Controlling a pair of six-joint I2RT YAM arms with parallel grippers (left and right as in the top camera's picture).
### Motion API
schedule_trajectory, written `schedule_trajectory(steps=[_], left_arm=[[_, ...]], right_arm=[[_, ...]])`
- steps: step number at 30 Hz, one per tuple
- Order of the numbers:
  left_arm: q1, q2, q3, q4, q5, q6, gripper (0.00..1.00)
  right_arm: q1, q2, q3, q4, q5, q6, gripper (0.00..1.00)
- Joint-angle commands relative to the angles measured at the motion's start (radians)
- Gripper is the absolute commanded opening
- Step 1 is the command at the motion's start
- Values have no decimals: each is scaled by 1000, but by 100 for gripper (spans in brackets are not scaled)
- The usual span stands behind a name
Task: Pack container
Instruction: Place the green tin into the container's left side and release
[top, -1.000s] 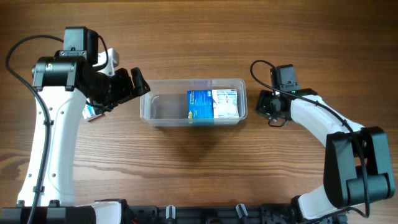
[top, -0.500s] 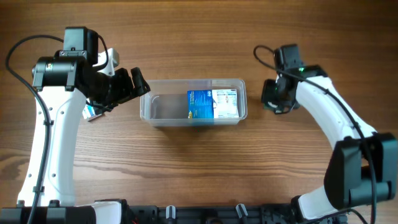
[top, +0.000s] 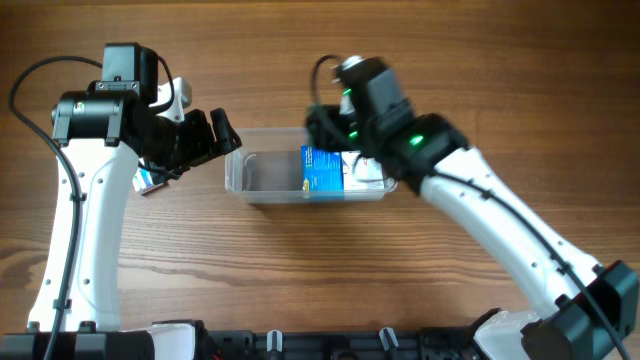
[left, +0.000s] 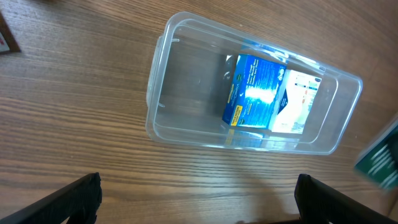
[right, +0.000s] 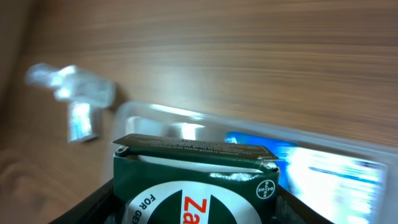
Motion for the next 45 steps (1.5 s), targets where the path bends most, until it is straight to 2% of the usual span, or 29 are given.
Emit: schedule_trajectory(steps=[1,7,19,45], left_arm=[[2,1,13,3,12,-9,100],[2,1,13,3,12,-9,100],[2,1,13,3,12,-9,100],[2,1,13,3,12,-9,100]], right_arm=[[89,47,14,70,52,69,54],[159,200,14,181,44,90,54],[166,369,14,220,17,85,54],[166,385,14,228,-1,65,55]])
